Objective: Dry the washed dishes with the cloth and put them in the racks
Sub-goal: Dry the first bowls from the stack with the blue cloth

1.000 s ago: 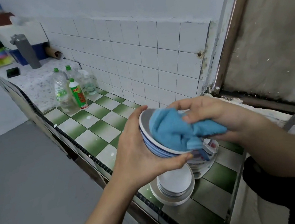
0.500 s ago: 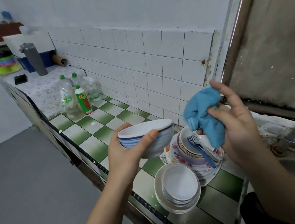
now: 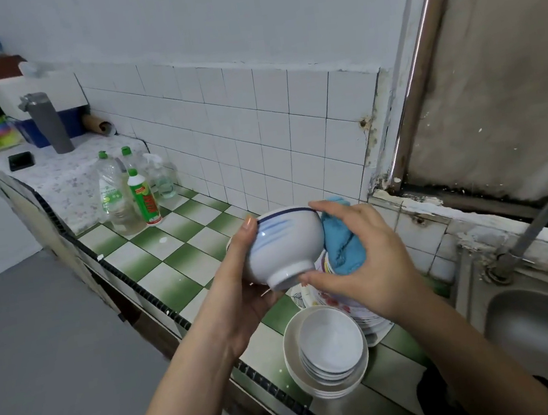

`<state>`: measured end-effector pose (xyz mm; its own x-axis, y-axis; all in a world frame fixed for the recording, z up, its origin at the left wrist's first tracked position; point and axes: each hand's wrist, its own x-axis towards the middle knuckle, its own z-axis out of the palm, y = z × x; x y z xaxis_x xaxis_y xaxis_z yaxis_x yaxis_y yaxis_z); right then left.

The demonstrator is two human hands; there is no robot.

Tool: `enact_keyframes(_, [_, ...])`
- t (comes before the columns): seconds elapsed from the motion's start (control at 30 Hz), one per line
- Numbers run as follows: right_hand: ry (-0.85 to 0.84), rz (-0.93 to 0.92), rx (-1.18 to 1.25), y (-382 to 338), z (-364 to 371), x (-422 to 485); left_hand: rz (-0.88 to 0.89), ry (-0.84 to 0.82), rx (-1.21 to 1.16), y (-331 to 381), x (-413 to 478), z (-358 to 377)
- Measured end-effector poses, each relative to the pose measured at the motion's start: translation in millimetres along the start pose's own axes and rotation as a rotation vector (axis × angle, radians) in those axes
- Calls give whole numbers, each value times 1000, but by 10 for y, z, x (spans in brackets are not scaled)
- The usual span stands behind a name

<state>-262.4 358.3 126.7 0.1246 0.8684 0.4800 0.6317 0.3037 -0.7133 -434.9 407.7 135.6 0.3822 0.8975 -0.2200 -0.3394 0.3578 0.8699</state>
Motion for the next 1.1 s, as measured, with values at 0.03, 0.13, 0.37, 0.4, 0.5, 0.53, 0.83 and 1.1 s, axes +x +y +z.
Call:
enact_keyframes(0.03, [37,11,-18,-10,-5,6,1,-24,8,-2,4,-11])
enact_keyframes(0.13, [97,109,7,-31,-39,13,33,-96,69,-22,25,-60])
enact_keyframes(0.37, [129,457,584,-122,-76,-36,479,-257,518,-94,48,-144])
enact_keyframes(0.4, [137,485,632,-139,-65,-67,511,-302,564,-74,40,-134])
enact_keyframes(0.5, [161,550,650,-164,-37,-151,656,-352,695,-21,73,-105])
enact_keyframes(0.53, [159,557,644,-173,-36,-177,716,-362,719,-11,86,-94])
enact_keyframes(0.83, [-42,346,107,-219,-266,-615,614,-408,506,-111,39,155])
enact_keyframes(1.1, [250,388,-149,-151,-511,-1175,473,-539,345,-461,-199,578])
